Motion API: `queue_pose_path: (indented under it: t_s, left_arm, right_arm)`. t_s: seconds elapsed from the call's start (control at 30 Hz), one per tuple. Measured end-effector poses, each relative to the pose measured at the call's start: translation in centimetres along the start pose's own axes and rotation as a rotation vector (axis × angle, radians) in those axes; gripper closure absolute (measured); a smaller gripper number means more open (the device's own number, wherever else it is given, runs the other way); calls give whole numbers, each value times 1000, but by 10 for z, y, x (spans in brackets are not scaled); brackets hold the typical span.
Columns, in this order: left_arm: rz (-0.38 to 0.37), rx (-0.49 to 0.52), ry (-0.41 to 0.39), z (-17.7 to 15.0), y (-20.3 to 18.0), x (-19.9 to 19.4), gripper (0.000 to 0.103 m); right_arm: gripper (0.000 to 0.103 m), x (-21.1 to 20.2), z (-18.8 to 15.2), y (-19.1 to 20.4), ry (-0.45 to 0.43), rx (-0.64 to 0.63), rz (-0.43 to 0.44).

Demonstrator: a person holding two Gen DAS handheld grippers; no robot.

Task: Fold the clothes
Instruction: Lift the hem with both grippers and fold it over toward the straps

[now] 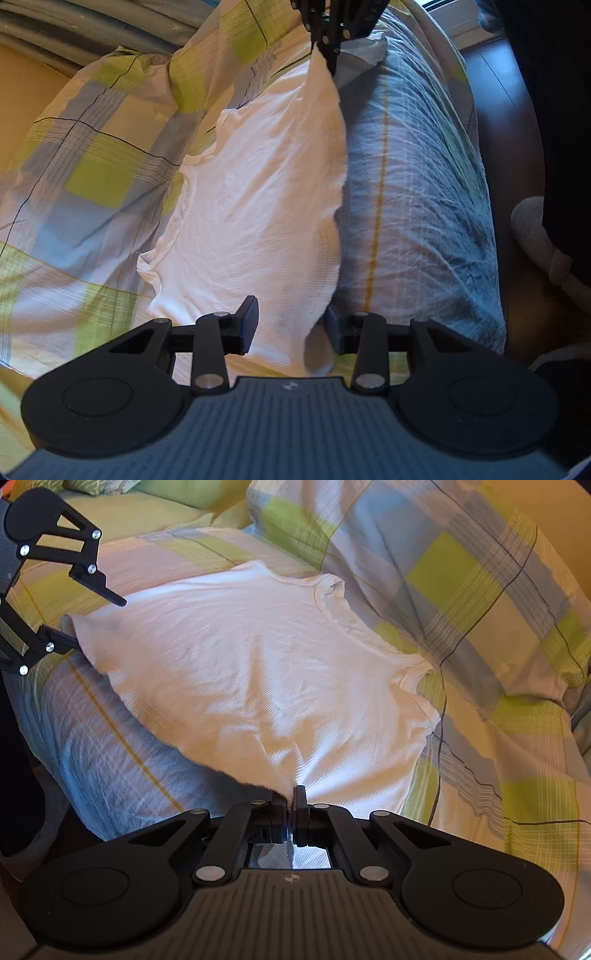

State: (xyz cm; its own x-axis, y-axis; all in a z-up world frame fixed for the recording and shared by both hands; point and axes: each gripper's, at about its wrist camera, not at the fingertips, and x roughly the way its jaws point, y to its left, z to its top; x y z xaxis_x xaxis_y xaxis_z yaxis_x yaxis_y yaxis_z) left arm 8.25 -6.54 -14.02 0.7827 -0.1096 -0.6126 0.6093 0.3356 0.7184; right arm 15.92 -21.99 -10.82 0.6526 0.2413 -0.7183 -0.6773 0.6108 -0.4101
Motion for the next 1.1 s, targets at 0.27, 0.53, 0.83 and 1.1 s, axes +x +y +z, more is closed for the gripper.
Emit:
queue_pose_path:
  t_s: [0.27, 0.53, 0.83, 1.1]
  left_arm:
    - [-83, -350, 13, -5, 63, -8, 100]
    - [-135, -564, -46, -6, 113, -30, 101]
    - [-108, -530, -37, -13, 123, -37, 101]
    - [-107, -461, -23, -7, 104, -29, 101]
  right_arm:
    - [81, -3, -9, 1, 15, 19, 7]
    - [55, -5, -6, 56, -88, -26, -57]
    - [56, 15, -29, 54, -43, -246, -303]
    - [72, 25, -66, 27, 21, -398, -404]
